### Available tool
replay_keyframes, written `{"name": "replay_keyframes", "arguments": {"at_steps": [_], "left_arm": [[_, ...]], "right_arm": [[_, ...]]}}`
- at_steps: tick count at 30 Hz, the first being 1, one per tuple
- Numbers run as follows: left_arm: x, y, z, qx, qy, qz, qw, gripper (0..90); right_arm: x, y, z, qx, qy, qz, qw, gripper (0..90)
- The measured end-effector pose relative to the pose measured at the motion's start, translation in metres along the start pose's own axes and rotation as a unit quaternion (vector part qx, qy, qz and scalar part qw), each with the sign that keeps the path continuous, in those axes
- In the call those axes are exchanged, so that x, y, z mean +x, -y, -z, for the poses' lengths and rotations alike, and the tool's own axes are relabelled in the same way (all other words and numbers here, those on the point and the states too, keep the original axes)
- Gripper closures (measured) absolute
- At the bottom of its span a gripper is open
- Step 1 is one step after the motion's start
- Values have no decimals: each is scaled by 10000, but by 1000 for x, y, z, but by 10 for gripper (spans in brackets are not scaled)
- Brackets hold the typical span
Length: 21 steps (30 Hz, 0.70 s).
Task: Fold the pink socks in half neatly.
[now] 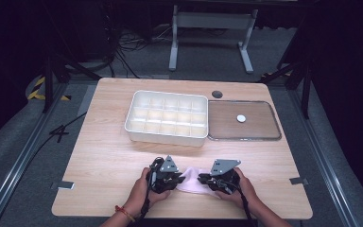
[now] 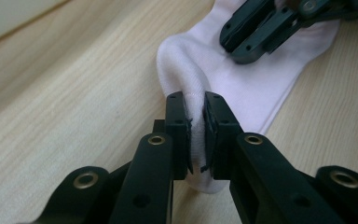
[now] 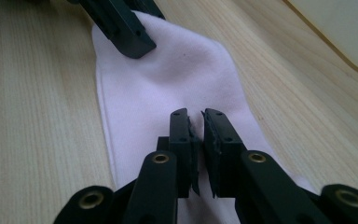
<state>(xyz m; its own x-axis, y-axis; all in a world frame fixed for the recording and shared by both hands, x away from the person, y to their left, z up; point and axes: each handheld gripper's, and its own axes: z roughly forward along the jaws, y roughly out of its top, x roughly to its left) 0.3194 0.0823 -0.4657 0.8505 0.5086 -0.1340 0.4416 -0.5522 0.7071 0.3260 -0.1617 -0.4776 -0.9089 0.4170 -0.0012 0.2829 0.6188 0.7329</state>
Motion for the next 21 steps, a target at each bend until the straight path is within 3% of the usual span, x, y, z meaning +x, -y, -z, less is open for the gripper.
{"name": "replay_keyframes", "arguments": {"at_steps": [2,5,14,16,18,21], "left_arm": [[-1,-4,2,-197,85,57,9998,815],[-4,-12,2,-326,87,-25,9994,812],[-11,-24,-6,-326,91,-233,9992,807],[-11,-24,-6,-276,62,-250,9993,809],[-11,-24,-6,-275,39,-210,9994,809],[-9,-23,-3,-255,6,-214,9994,809]], "right_arm": [[-1,-1,-1,15,-7,-8,10000,822],[-3,-4,-3,40,-14,25,10000,822],[-5,-7,-5,47,-11,80,10000,814],[-6,-6,-5,16,53,37,10000,728],[-9,-6,0,19,138,24,9999,705],[-15,-5,17,-55,335,-80,9994,628]]}}
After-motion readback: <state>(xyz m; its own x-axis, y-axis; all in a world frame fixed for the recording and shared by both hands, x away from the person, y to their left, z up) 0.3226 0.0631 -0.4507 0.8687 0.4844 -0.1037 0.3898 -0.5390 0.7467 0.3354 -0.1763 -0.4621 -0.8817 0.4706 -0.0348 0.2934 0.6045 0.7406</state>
